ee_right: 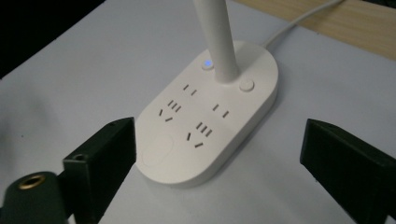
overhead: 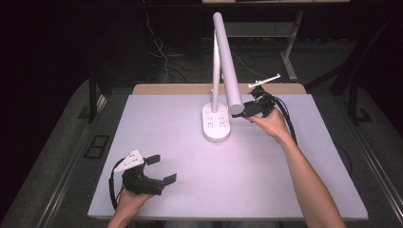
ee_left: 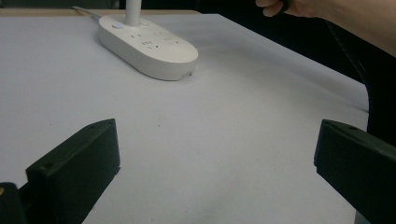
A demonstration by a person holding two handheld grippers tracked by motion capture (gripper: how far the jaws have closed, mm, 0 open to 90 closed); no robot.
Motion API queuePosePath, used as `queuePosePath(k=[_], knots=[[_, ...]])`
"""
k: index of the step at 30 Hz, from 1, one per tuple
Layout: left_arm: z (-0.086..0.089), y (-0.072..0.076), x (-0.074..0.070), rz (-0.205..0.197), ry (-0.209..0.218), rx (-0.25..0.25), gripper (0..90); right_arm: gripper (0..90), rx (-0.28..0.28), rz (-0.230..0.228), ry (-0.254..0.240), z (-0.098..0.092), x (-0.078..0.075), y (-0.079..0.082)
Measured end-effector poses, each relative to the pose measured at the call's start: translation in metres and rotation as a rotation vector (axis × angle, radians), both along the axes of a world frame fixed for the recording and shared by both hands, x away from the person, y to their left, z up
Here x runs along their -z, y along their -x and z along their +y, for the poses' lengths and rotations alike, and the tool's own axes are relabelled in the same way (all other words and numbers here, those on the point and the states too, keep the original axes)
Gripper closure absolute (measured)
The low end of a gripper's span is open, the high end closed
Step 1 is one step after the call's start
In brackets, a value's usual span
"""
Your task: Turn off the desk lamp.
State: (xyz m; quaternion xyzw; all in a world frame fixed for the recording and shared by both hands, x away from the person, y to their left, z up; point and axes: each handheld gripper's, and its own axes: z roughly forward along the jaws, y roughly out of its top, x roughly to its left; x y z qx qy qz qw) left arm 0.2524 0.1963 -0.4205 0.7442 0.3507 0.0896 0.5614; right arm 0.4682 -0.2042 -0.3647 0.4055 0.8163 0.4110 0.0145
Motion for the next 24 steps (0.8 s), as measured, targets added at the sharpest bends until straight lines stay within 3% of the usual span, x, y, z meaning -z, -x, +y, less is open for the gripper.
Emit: queuePosePath(k=[7,10,17,24], knots=[[0.000,0.000,0.000,-0.001,0.003,-0.001,0.0,19.9,0.003,-0.015,0.010,0.009,-0.001,-0.011],[0.001,-0.001,0.000,-0.001,0.000,0.000,0.0,29.0,0.002,-0.025,0.018,0.015,-0.001,-0.018],[0.002,-0.001,0.000,0.000,0.002,-0.005,0.0,40.7,0.010,-0.019,0.023,0.025,0.002,-0.031],[-0.001,-0.001,0.001,-0.001,-0.002,0.007,0.0,64.2,0.045,-0.008,0.034,0.029,0.014,-0.042]])
